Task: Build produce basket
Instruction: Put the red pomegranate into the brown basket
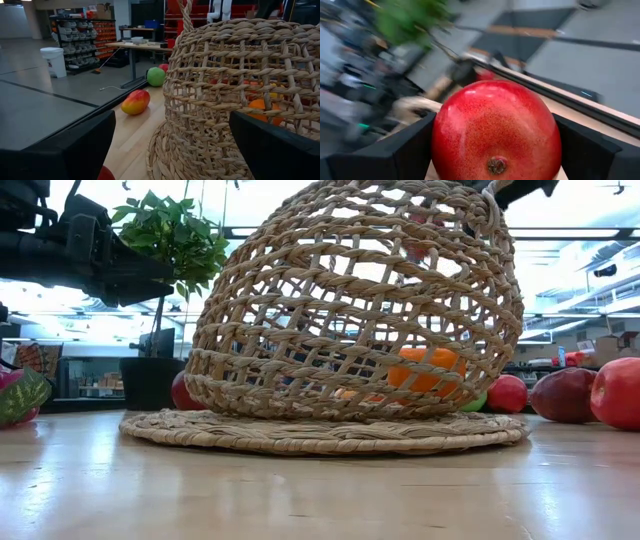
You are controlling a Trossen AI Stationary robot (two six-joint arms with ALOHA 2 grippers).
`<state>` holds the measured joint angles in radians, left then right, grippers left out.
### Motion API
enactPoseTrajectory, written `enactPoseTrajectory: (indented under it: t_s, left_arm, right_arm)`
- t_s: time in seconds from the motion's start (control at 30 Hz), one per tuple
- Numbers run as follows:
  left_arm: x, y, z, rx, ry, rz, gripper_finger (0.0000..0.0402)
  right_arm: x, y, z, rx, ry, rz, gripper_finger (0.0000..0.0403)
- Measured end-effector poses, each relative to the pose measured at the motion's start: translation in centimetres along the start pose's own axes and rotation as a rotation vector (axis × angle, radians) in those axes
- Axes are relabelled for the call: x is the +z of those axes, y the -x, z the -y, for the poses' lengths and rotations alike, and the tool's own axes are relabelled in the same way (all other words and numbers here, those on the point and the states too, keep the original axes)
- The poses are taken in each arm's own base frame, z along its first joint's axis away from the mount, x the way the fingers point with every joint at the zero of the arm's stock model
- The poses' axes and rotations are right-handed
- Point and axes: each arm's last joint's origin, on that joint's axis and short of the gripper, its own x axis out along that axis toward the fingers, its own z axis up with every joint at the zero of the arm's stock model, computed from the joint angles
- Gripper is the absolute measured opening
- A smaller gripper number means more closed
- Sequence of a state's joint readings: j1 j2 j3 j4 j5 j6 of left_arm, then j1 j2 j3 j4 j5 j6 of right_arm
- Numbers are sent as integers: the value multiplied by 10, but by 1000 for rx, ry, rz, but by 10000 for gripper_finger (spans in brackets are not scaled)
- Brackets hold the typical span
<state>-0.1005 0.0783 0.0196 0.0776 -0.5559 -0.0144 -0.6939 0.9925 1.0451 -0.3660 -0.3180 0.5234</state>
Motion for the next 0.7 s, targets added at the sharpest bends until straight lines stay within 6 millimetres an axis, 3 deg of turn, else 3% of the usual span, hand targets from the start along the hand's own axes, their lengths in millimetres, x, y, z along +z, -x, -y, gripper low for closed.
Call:
enactPoseTrajectory:
  t_s: [0.37, 0.7]
  left_arm:
    - [0, 0, 0, 0, 0, 0, 398]
    - [0, 0, 0, 0, 0, 0, 398]
  right_arm:
    - [16, 19, -48, 534, -171, 51, 360]
    - [10, 22, -70, 700, -220, -36, 360]
